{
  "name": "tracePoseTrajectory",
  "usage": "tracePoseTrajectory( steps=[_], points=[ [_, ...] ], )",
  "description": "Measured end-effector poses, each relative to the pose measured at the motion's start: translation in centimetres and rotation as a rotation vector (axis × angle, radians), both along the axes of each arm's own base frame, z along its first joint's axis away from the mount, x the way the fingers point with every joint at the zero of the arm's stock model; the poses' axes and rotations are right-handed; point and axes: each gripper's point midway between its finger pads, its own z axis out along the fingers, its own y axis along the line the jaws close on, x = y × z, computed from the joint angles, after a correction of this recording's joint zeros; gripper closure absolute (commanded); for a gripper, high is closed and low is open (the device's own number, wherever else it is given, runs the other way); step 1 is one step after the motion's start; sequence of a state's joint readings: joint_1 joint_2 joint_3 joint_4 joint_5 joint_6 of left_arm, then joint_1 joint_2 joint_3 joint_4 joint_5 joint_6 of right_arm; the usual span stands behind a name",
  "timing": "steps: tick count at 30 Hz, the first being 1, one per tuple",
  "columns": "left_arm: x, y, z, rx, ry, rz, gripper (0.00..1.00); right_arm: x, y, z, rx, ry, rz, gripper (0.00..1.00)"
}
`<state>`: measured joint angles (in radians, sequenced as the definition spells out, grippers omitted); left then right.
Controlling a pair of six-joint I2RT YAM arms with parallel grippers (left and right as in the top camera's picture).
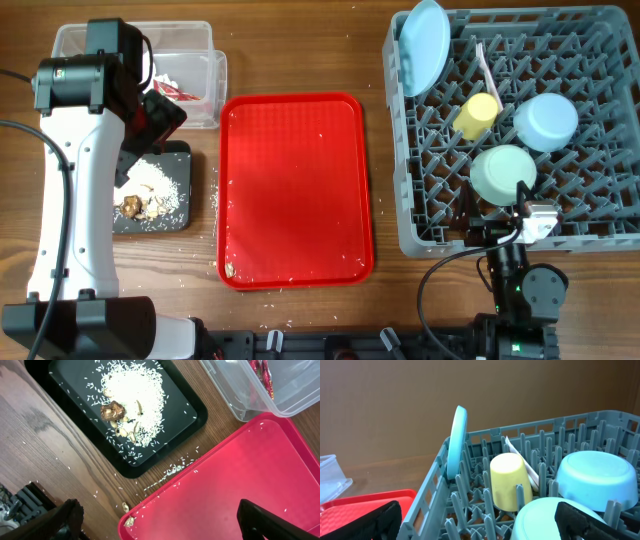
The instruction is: Sort waste into correct bins and load items into the dishwasher rack
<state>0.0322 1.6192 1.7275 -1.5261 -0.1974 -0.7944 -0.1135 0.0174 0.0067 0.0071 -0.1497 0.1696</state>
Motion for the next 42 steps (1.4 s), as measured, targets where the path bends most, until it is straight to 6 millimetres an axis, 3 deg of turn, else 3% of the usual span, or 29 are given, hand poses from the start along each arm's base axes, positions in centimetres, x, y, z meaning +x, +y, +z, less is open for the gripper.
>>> tracePoseTrajectory(
  steps=[29,36,42],
  points=[
    [0.00,0.00,0.00,0.000,0.000,0.000,0.00,0.00,-0.03,-0.01,0.000,0.000,-0.002,0.00],
    [0.00,0.00,0.00,0.000,0.000,0.000,0.00,0.02,-0.64,-0.15,-0.194,0.003,-0.036,0.00],
    [-0.01,0.00,0.00,0.000,0.000,0.000,0.00,0.02,-0.80,-0.15,-0.251,0.003,-0.045,0.00]
  ],
)
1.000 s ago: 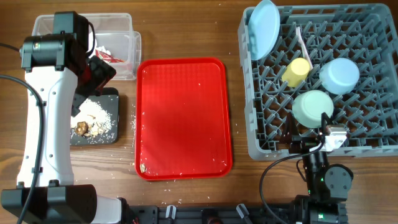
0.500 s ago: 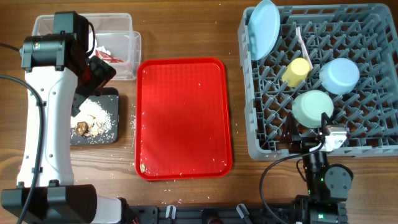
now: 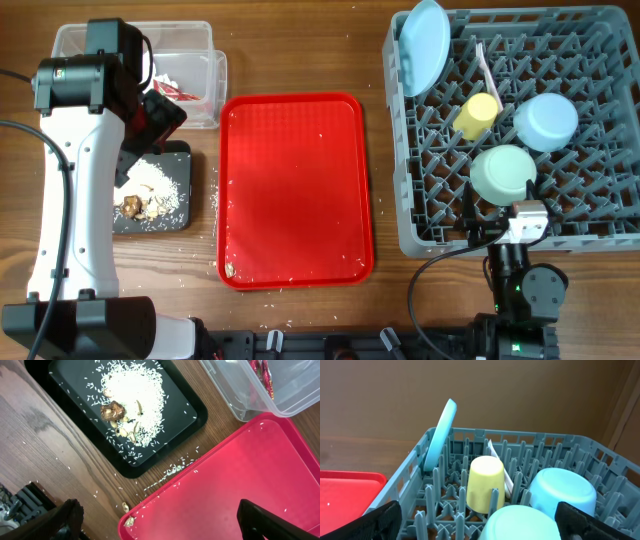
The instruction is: Sort waste into correct bins and load items into the dishwasher rack
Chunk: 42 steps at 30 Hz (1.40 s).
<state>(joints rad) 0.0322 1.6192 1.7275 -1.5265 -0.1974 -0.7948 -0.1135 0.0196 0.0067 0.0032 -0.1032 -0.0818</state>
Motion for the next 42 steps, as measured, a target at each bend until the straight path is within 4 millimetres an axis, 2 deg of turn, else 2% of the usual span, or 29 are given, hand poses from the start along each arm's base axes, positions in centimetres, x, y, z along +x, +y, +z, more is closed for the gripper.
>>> tracePoseTrajectory(
  steps=[21,23,27,30,34,38,39,41,42],
  points=[
    [-0.4,-0.2,0.4,-0.007,-0.005,-0.004,0.00,0.0,0.0,0.0,-0.010,0.001,0.000,0.00],
    [-0.6,-0.9,1.0,-0.007,-0.025,-0.027,0.00,0.0,0.0,0.0,-0.010,0.001,0.000,0.00],
    [0.2,-4.0,2.5,0.011,-0.125,-0.194,0.00,0.0,0.0,0.0,-0.010,0.002,0.000,0.00],
    [0.7,-5.9,2.7,0.023,-0.214,-0.312,0.00,0.0,0.0,-0.1,-0.010,0.004,0.000,0.00],
    [-0.2,-6.1,0.5,0.022,-0.313,-0.348,0.00,0.0,0.0,-0.1,-0.010,0.004,0.000,0.00],
    [-2.5,-6.1,-2.1,0.005,-0.456,-0.361,0.00,0.0,-0.1,-0.2,-0.010,0.008,-0.003,0.00],
    [-4.1,-5.9,-3.1,0.003,-0.500,-0.364,0.00,0.0,-0.1,-0.3,-0.009,0.011,-0.003,0.00],
    [-4.5,-5.9,-3.0,0.003,-0.617,-0.362,0.00,0.1,-0.1,-0.3,-0.010,0.011,-0.004,0.00],
    [-5.6,-5.7,-3.4,0.003,-0.651,-0.362,0.00,0.1,-0.1,-0.3,-0.010,0.013,-0.004,0.00]
  ],
)
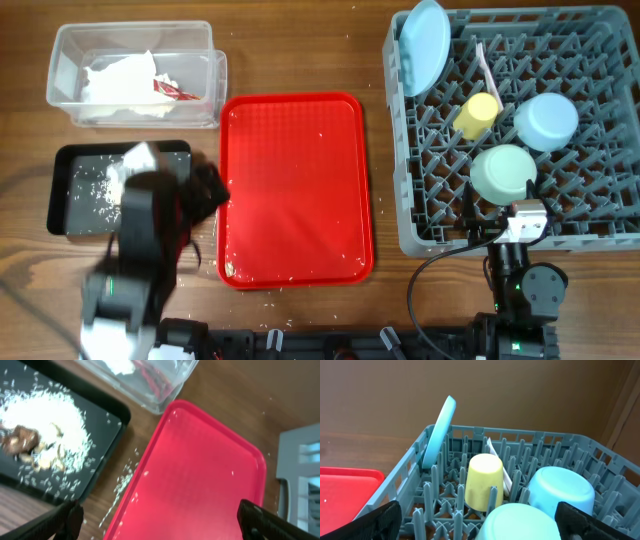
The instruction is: Sort waste into correct bins and load items into the dishwasher rack
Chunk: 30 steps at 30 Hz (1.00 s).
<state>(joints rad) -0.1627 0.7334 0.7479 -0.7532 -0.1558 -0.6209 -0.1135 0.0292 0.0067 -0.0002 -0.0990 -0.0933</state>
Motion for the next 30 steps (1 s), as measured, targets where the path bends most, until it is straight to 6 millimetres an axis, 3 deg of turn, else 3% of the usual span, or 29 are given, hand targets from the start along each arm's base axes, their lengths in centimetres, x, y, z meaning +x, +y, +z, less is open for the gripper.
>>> tracePoseTrajectory(
  steps=[5,15,26,30],
  points=[
    [-3.2,0.5,0.3,-0.022,-0.203,-0.009,0.00,0.0,0.0,0.0,-0.002,0.000,-0.003,0.00],
    [-3.9,0.7,-1.8,-0.021,-0.217,-0.010,0.00,0.0,0.0,0.0,-0.003,0.000,-0.002,0.00],
    [-3.7,2.1,2.5,0.114,-0.425,-0.051,0.00,0.0,0.0,0.0,-0.003,0.000,-0.003,0.00],
    [-2.6,1.2,5.0,0.153,-0.569,-0.124,0.00,0.0,0.0,0.0,-0.003,0.000,-0.003,0.00]
  ],
)
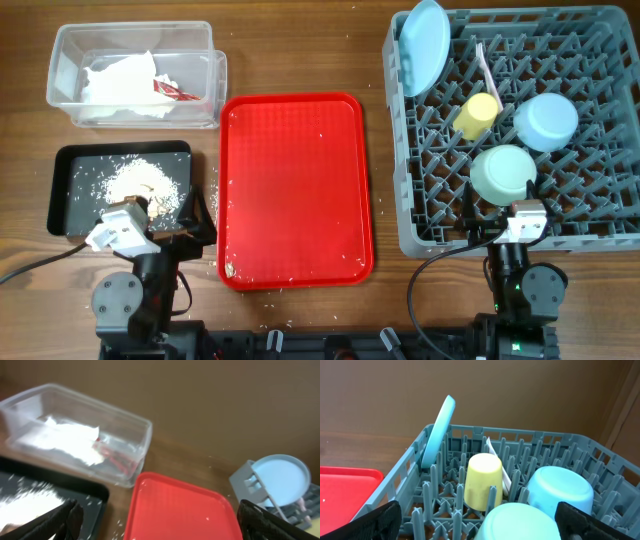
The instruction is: Sort waste into correct bins and load items into the dishwasher rack
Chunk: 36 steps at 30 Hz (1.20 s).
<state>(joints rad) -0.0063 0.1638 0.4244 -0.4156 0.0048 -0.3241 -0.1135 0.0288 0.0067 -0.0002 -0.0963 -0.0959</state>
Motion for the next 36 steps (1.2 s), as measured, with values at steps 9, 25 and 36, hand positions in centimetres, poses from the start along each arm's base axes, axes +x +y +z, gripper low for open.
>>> tracePoseTrajectory(
  steps=[9,25,36],
  points=[
    [1.4,-1.0,-1.4,0.031,-0.232,-0.061,0.00,0.0,0.0,0.0,0.000,0.000,0.000,0.00],
    [2.2,-0.9,-4.7,0.032,-0.222,-0.062,0.00,0.0,0.0,0.0,0.000,0.000,0.000,0.00],
    [2.2,-0.9,-8.0,0.026,-0.088,-0.063,0.00,0.0,0.0,0.0,0.000,0.000,0.000,0.00]
  ],
)
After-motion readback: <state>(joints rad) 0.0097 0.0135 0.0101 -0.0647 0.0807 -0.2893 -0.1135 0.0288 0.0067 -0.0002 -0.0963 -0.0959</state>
